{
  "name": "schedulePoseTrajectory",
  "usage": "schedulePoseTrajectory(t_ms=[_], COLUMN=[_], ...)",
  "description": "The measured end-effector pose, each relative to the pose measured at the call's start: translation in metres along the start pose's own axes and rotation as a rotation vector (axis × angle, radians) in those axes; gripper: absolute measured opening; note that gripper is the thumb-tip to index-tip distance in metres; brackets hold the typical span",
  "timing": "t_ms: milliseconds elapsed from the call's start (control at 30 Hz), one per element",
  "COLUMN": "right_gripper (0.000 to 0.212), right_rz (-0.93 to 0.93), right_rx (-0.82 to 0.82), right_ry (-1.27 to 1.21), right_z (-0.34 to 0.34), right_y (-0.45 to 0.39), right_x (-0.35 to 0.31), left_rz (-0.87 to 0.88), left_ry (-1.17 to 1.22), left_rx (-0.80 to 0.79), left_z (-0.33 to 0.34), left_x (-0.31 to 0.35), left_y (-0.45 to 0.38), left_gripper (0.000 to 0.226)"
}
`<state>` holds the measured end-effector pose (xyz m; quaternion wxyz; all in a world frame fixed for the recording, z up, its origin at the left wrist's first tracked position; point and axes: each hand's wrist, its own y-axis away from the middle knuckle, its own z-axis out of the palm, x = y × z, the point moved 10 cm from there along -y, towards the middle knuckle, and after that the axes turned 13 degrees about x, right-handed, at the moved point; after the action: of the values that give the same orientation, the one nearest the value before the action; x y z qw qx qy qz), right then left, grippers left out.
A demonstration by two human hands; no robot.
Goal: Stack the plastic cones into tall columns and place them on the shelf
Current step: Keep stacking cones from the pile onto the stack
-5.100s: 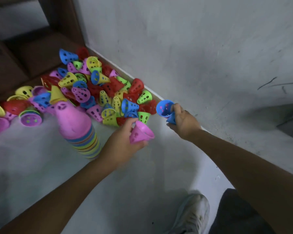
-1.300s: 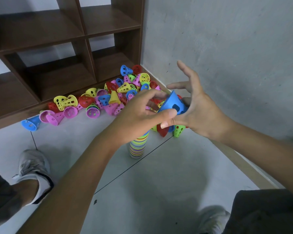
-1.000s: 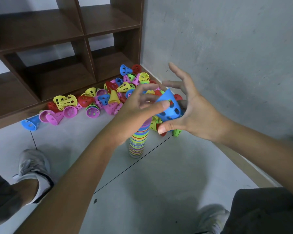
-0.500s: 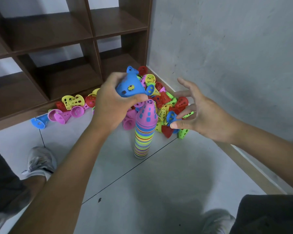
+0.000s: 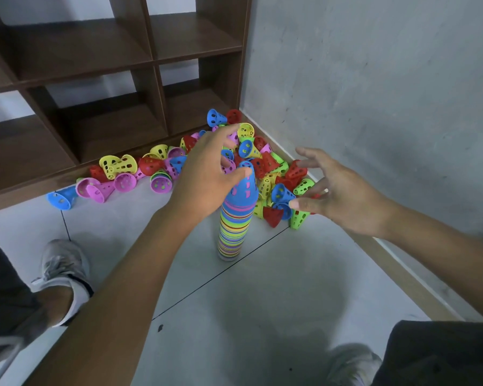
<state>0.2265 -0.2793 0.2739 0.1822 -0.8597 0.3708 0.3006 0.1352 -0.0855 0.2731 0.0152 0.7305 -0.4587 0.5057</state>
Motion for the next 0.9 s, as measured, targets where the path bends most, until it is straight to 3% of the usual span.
schedulePoseTrajectory(t_ms=[200, 333, 600, 733, 900], right_gripper=[0.032, 0.02, 0.026, 0.039, 0.061], right_rz=[0.035, 0.015, 0.082, 0.137, 0.239], right_rx=[0.034, 0.05, 0.026, -0.108, -0.005], right_ry=[0.007, 0.073, 0.236, 0.326, 0.26], right_z=[0.004, 0.0, 0.003, 0.026, 0.044], right_y=[0.004, 0.0, -0.028, -0.058, -0.087], right_x=[0.014, 0.009, 0.062, 0.121, 0.176], left_rz=[0.079, 0.07, -0.024, -0.057, -0.109], left_ry=[-0.019, -0.073, -0.098, -0.116, -0.143], left_rx=[0.037, 0.005, 0.002, -0.056, -0.101], left_z=[-0.012, -0.017, -0.018, 0.008, 0.039], left_x=[0.004, -0.014, -0.048, -0.078, -0.105], left_y=[-0.004, -0.005, -0.004, 0.003, 0.001], left_gripper=[0.029, 0.025, 0.021, 0.019, 0.013])
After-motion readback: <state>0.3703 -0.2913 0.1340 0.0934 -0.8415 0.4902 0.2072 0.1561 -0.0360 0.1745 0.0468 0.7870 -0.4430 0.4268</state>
